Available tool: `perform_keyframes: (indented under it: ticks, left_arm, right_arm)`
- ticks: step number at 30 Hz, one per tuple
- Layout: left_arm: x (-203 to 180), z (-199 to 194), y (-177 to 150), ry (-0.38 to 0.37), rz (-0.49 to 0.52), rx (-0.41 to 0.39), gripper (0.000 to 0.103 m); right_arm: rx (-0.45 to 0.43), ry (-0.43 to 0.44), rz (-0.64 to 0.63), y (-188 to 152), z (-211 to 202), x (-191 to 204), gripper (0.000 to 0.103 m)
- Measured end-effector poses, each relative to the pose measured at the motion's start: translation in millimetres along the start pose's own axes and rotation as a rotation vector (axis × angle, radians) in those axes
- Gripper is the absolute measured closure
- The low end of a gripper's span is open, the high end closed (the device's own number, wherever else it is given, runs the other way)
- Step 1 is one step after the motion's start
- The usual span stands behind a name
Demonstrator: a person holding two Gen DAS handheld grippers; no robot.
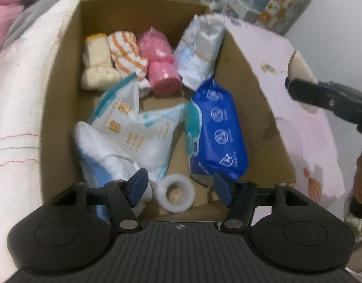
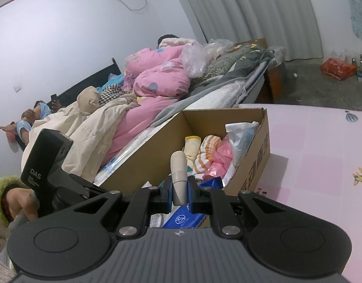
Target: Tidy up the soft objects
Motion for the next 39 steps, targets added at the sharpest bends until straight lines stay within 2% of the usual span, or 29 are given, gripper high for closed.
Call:
perform_keyframes:
  ticks: [8, 12, 16, 20, 26, 32, 37, 39]
  left_arm:
    - [11, -44, -4, -0.022, -0.044, -0.196, 0.028]
    - [20, -63, -6, 0.014, -0.067, -0.314, 0.02]
    - [32, -75, -7, 0.035, -0.112, -0.389, 0.012]
    - [43, -74, -8, 0.078, -0.139, -0.411, 0.012]
    - [47, -73, -11, 0.079, -0.142, -0.403, 0.012]
    - [42, -84, -21, 0.094, -0.14, -0.439, 0.012]
    - [33, -92, -30, 0.103, -0.135, -0.448, 0.011]
    - [28, -99, -34, 0.102, -0.122, -0.462, 0.007]
  right_arm:
    - [0.022, 0.009, -0.056, 15, 12, 19, 0.043]
    - [0.064, 0.012, -0.091, 24, 33, 29, 0.043]
    - [0.133, -0.001, -0.127, 32, 66, 36, 0.043]
    - [0.215, -0.057, -0.177, 31, 105, 41, 0.043]
    - [0.303, -0.136, -0.206, 21, 147, 36, 0.042]
    - [0.27, -0.151, -0.179, 22, 141, 33, 0.041]
    - [0.15, -0.101, -0.119, 34, 93, 38, 0.041]
    - [0.088, -0.077, -0.087, 35, 63, 40, 0.041]
Point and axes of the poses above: each gripper's, at about its wrist camera, not at the fingertips, and z roughly the way its jaws point, x to its left, y to its top, the point moved 1 cm from there along z, roughly the way its jaws point, and after that the axes turned 3 degrees about -x, right-handed, at the moved point
